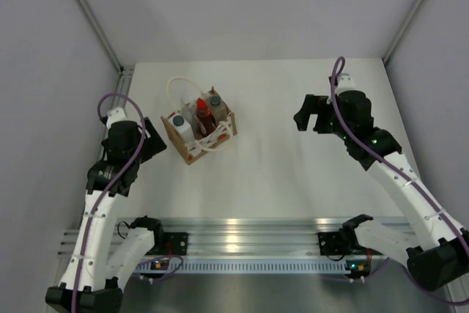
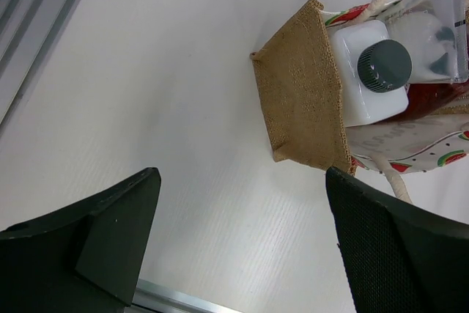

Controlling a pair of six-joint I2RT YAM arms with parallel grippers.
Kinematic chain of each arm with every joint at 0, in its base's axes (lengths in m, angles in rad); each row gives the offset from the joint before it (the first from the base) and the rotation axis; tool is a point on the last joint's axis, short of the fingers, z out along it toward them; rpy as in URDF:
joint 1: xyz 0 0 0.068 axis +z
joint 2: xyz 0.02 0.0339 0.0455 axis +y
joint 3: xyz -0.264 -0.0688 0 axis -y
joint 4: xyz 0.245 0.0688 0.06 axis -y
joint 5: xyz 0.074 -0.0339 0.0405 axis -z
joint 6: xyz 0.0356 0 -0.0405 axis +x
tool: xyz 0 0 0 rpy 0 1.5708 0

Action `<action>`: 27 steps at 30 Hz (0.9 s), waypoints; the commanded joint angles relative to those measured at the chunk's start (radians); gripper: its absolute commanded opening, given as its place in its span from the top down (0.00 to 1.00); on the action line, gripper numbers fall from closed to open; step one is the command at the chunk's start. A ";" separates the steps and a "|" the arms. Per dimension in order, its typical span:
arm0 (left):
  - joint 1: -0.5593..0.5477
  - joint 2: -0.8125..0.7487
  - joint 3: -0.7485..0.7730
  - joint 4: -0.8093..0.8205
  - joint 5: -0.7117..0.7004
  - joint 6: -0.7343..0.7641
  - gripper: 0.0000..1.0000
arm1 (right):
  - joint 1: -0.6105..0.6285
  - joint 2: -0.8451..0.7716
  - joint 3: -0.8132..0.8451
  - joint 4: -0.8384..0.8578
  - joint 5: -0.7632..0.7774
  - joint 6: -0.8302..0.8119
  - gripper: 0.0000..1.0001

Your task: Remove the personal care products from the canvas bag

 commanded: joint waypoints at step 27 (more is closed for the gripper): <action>0.004 0.182 0.205 0.021 0.336 -0.034 0.02 | 0.289 0.644 0.203 0.517 -0.212 0.447 0.15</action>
